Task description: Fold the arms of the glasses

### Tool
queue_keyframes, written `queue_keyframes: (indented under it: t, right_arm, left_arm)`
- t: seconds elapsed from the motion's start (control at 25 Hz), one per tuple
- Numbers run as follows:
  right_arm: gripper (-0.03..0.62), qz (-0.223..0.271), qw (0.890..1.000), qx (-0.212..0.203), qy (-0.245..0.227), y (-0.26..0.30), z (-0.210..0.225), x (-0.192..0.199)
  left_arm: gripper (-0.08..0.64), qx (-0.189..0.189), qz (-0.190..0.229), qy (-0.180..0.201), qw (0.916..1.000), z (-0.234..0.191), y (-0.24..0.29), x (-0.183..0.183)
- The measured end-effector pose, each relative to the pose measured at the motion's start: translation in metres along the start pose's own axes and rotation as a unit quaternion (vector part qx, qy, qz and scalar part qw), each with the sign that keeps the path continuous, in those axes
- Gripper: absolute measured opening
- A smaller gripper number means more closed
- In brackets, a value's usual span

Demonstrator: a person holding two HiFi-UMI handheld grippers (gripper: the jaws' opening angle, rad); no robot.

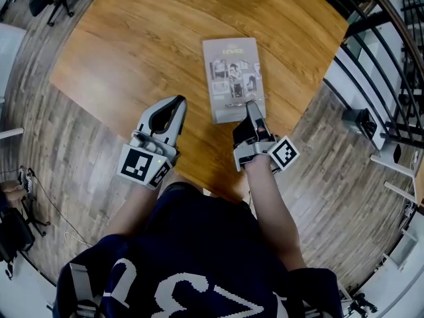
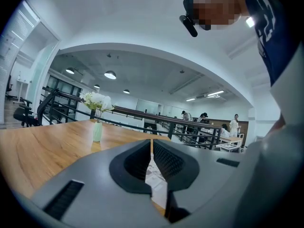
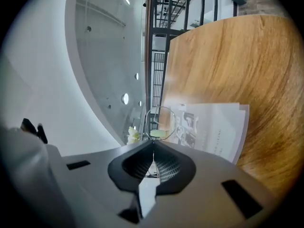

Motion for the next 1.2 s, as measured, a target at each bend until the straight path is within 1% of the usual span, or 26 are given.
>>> queue_keyframes:
  t: [0.16, 0.28, 0.32, 0.36, 0.44, 0.56, 0.68, 0.76, 0.84, 0.92, 1.0, 1.08, 1.2]
  right_arm:
    - [0.028, 0.000, 0.999, -0.037, -0.013, -0.009, -0.025, -0.003]
    - [0.028, -0.001, 0.998, -0.062, -0.022, -0.013, -0.045, -0.002]
    - [0.028, -0.002, 0.997, -0.069, -0.024, -0.014, -0.051, -0.001]
    - [0.028, -0.003, 0.997, -0.076, -0.025, -0.015, -0.056, 0.000]
    - [0.028, -0.004, 0.996, -0.085, -0.025, -0.018, -0.065, 0.003]
    - [0.028, -0.007, 0.995, -0.092, -0.027, -0.023, -0.074, 0.008]
    - [0.028, -0.008, 0.995, -0.095, -0.031, -0.028, -0.080, 0.010]
    - [0.028, -0.007, 0.995, -0.097, -0.032, -0.032, -0.083, 0.012]
    - [0.028, -0.005, 0.995, -0.098, -0.032, -0.036, -0.085, 0.012]
    - [0.028, -0.002, 0.995, -0.098, -0.034, -0.040, -0.086, 0.012]
    - [0.028, 0.003, 0.995, -0.097, -0.035, -0.045, -0.087, 0.011]
    - [0.028, 0.007, 0.995, -0.097, -0.033, -0.048, -0.089, 0.011]
    - [0.028, 0.011, 0.994, -0.098, -0.036, -0.051, -0.092, 0.010]
  left_arm:
    - [0.026, 0.036, -0.009, -0.021, 0.9991, 0.006, 0.011, -0.002]
    - [0.033, 0.069, -0.020, -0.055, 0.9959, 0.008, 0.023, -0.003]
    - [0.083, 0.078, -0.024, -0.069, 0.9943, 0.009, 0.027, -0.004]
    - [0.125, 0.084, -0.029, -0.080, 0.9928, 0.009, 0.031, -0.005]
    - [0.147, 0.087, -0.036, -0.093, 0.9912, 0.006, 0.039, -0.006]
    - [0.147, 0.086, -0.042, -0.099, 0.9905, -0.002, 0.047, -0.008]
    - [0.147, 0.096, -0.043, -0.117, 0.9875, -0.006, 0.055, -0.010]
    - [0.147, 0.100, -0.039, -0.116, 0.9874, -0.007, 0.060, -0.015]
    - [0.147, 0.101, -0.033, -0.103, 0.9890, -0.009, 0.066, -0.024]
    - [0.147, 0.110, -0.035, -0.099, 0.9883, -0.013, 0.075, -0.031]
    - [0.146, 0.129, -0.054, -0.106, 0.9845, -0.013, 0.085, -0.032]
    - [0.146, 0.140, -0.074, -0.104, 0.9819, -0.008, 0.090, -0.030]
    - [0.146, 0.155, -0.090, -0.101, 0.9786, 0.006, 0.094, -0.024]
Point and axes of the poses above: the fingertips, and each gripper's own axes: y forward along the fingers, z to its right, x out of its underside, the point moved 10 cm from there along -y, backward along the fingers, and after that the axes turned 7 degrees about -y, right-handed, at the moved point
